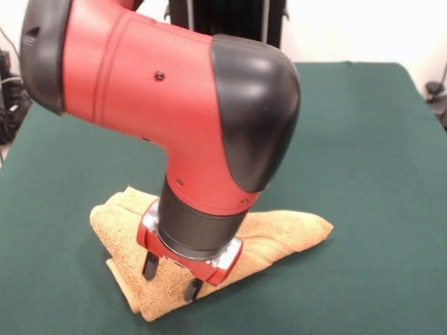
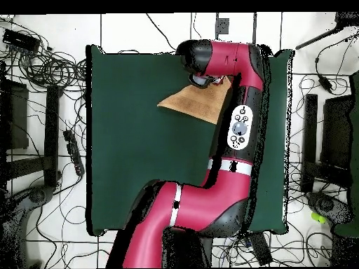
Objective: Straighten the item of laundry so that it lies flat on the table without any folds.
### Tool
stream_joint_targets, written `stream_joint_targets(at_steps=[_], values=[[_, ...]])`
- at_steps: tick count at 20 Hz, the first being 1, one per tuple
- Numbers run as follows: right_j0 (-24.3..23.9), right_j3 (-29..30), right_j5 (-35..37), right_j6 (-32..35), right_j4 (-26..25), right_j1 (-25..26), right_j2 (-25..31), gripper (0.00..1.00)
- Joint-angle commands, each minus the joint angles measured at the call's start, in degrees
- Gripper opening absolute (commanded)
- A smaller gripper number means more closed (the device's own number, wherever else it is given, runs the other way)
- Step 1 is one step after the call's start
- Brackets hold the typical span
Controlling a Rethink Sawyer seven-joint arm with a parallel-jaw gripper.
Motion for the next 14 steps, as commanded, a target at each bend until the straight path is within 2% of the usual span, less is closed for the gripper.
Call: stream_joint_targets(at_steps=[1, 7, 11, 14], values=[[-1.2, 4.9, 10.9, -0.2, 3.6, -2.6, 8.5, 1.0], [-2.7, 6.9, 16.8, -1.0, 5.1, -6.6, 14.8, 1.0], [-4.1, 8.2, 18.9, -1.6, 1.6, -9.2, 21.4, 1.0], [-4.3, 8.0, 16.9, -1.6, -2.2, -9.3, 23.2, 1.0]])
